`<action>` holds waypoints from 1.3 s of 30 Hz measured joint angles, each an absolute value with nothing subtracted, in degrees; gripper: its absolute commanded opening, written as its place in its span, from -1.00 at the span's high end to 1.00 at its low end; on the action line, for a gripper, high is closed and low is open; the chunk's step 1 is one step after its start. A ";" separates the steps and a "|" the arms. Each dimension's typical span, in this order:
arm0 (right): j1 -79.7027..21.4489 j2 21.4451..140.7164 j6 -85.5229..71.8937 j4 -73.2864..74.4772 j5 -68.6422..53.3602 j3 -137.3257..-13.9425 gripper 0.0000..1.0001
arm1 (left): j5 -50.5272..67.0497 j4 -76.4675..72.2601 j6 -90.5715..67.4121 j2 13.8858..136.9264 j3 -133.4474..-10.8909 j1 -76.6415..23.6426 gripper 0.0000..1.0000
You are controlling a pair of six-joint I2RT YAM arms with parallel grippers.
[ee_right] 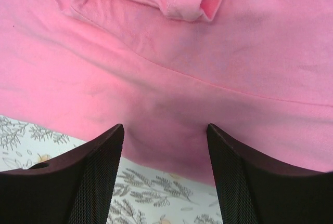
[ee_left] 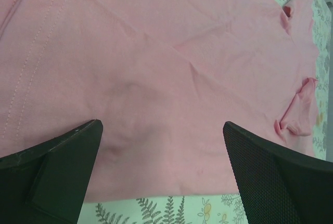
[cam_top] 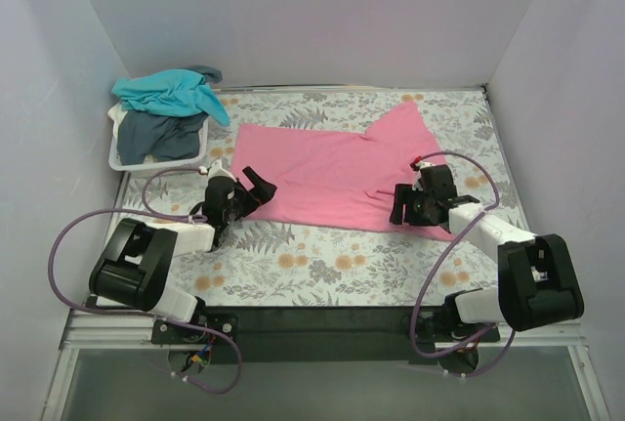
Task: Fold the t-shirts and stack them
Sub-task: Fold the tshirt
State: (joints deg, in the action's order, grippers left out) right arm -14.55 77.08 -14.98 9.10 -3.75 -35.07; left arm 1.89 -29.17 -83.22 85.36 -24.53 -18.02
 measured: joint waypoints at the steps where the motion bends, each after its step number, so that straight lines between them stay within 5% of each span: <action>1: -14.44 76.16 -15.07 10.02 -3.88 -34.74 -0.18 | 1.89 -29.10 -83.40 84.55 -23.86 -18.22 -0.93; 12: -14.35 69.91 -14.57 17.52 -1.15 -44.23 -0.09 | 2.04 -20.62 -83.40 77.76 -22.79 -21.10 -0.93; 39: -13.26 86.26 -12.58 9.76 3.22 -47.24 0.26 | -0.69 -15.64 -80.86 76.34 -24.38 -22.11 -0.93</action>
